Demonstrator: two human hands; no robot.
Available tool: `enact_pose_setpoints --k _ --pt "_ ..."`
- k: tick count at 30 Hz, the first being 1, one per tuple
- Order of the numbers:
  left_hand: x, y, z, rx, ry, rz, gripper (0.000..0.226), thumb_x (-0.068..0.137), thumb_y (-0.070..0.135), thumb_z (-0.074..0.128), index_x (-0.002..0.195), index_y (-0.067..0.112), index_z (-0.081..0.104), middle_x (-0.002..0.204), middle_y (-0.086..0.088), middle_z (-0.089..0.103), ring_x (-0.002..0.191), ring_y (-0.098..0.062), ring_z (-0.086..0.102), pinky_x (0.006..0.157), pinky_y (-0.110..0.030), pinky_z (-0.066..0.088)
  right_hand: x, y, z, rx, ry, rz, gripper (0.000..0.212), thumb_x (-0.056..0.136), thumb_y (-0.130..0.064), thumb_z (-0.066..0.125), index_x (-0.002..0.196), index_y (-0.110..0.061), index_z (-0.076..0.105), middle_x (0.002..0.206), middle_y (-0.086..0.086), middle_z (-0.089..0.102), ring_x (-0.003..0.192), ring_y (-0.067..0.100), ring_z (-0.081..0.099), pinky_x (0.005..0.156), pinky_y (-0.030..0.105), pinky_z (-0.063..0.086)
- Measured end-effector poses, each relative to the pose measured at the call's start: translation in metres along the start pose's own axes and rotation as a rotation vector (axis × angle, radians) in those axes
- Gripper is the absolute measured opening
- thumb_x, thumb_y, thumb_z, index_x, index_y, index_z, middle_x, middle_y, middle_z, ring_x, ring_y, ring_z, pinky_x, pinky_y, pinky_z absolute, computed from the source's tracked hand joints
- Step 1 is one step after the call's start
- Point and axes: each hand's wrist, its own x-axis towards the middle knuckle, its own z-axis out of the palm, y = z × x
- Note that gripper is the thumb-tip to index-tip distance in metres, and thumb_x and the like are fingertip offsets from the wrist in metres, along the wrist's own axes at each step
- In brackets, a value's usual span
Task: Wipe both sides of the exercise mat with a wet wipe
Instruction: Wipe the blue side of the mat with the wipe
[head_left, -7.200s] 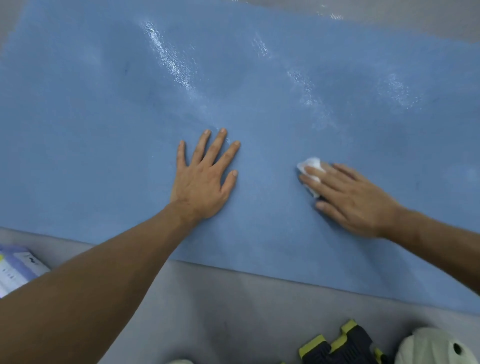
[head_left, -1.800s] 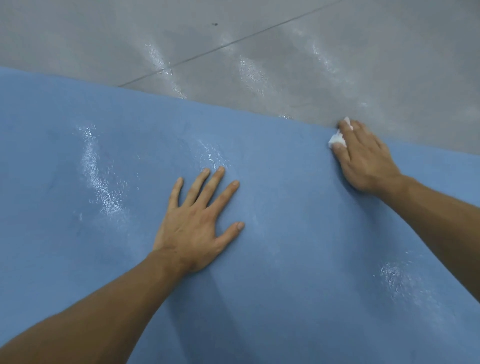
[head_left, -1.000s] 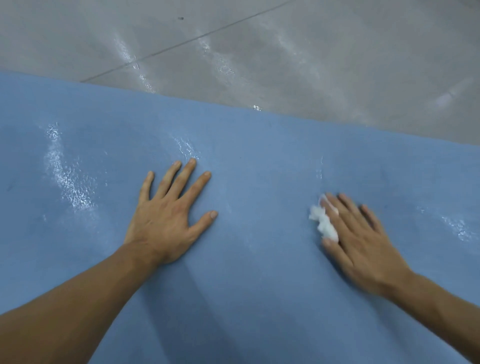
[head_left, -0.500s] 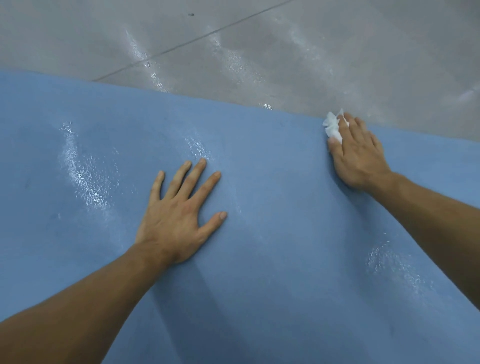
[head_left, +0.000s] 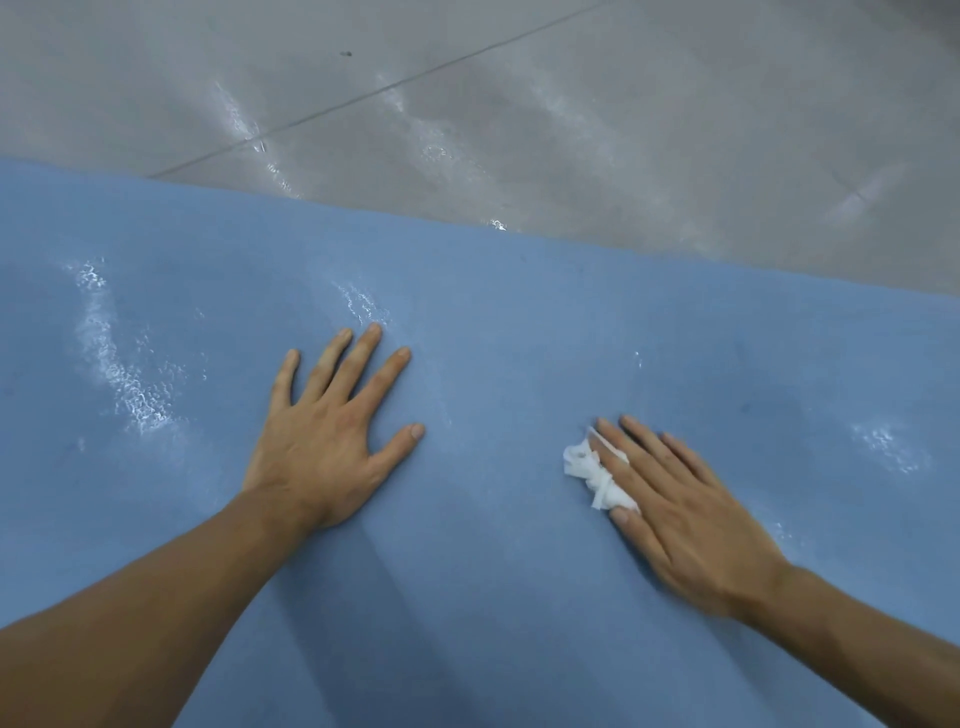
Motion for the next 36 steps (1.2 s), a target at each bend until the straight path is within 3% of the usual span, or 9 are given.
enact_pose_setpoints --k 4,8,12,15,19,24,30,36 --pt "0.001 0.0 0.0 -0.006 -0.002 0.012 0.075 0.097 0.075 0.019 0.164 0.043 0.007 0.173 0.014 -0.005 0.159 -0.01 -0.006 0.127 -0.055 0.002 0.029 0.017 -0.002 0.019 0.022 0.094 0.06 0.111 -0.045 0.017 0.167 -0.023 0.018 0.173 -0.008 0.016 0.16 0.015 0.013 0.127 0.043 0.019" --pt "0.001 -0.001 0.001 -0.003 -0.002 0.012 0.075 0.098 0.075 0.018 0.164 0.043 0.005 0.173 0.014 -0.007 0.159 -0.01 -0.008 0.127 -0.055 0.003 0.08 0.057 -0.011 0.107 0.046 0.326 0.067 0.106 -0.054 0.01 0.167 -0.027 0.014 0.173 -0.01 0.012 0.16 0.013 0.007 0.127 0.04 0.01" --pt "0.0 -0.001 0.0 -0.002 -0.007 0.016 0.075 0.098 0.076 0.016 0.164 0.043 0.003 0.172 0.014 -0.01 0.158 -0.01 -0.011 0.127 -0.055 0.003 0.124 0.111 -0.022 0.19 0.12 0.553 0.078 0.1 -0.058 0.008 0.164 -0.016 0.021 0.173 0.003 0.018 0.158 0.028 0.016 0.126 0.053 0.019" --pt "0.001 -0.001 0.0 0.003 -0.009 0.017 0.074 0.098 0.075 0.016 0.164 0.043 0.003 0.172 0.014 -0.01 0.158 -0.01 -0.011 0.127 -0.056 0.003 0.136 0.129 -0.026 0.217 0.116 0.605 0.082 0.098 -0.059 0.007 0.163 -0.012 0.021 0.172 0.006 0.018 0.157 0.031 0.016 0.125 0.056 0.022" --pt "0.001 -0.002 -0.001 0.004 -0.007 0.019 0.074 0.098 0.075 0.017 0.164 0.043 0.003 0.172 0.014 -0.01 0.158 -0.01 -0.011 0.127 -0.056 0.003 0.113 0.115 -0.021 0.222 0.13 0.481 0.073 0.104 -0.053 0.013 0.165 -0.013 0.02 0.173 0.005 0.018 0.158 0.029 0.015 0.126 0.052 0.02" --pt "0.0 -0.001 -0.001 0.0 -0.002 0.016 0.075 0.098 0.075 0.017 0.164 0.042 0.005 0.173 0.013 -0.009 0.159 -0.01 -0.01 0.127 -0.056 0.003 0.044 0.086 -0.001 0.157 0.097 0.274 0.065 0.109 -0.052 0.015 0.167 -0.025 0.013 0.173 -0.013 0.01 0.16 0.012 0.005 0.128 0.037 0.012" --pt "0.0 -0.001 0.001 -0.002 0.0 0.006 0.076 0.097 0.076 0.015 0.164 0.043 0.005 0.172 0.015 -0.008 0.159 -0.01 -0.008 0.127 -0.055 0.003 -0.021 0.036 0.0 0.064 0.025 0.046 0.061 0.11 -0.04 0.027 0.166 -0.016 0.019 0.174 -0.005 0.016 0.161 0.021 0.012 0.127 0.036 0.011" --pt "0.001 0.0 0.0 -0.021 -0.002 0.005 0.076 0.096 0.076 0.018 0.163 0.044 0.004 0.172 0.016 -0.009 0.159 -0.009 -0.008 0.127 -0.054 0.0 -0.009 0.027 -0.002 0.025 -0.004 0.063 0.06 0.111 -0.043 0.02 0.167 -0.021 0.017 0.174 -0.007 0.014 0.16 0.016 0.012 0.127 0.04 0.015"
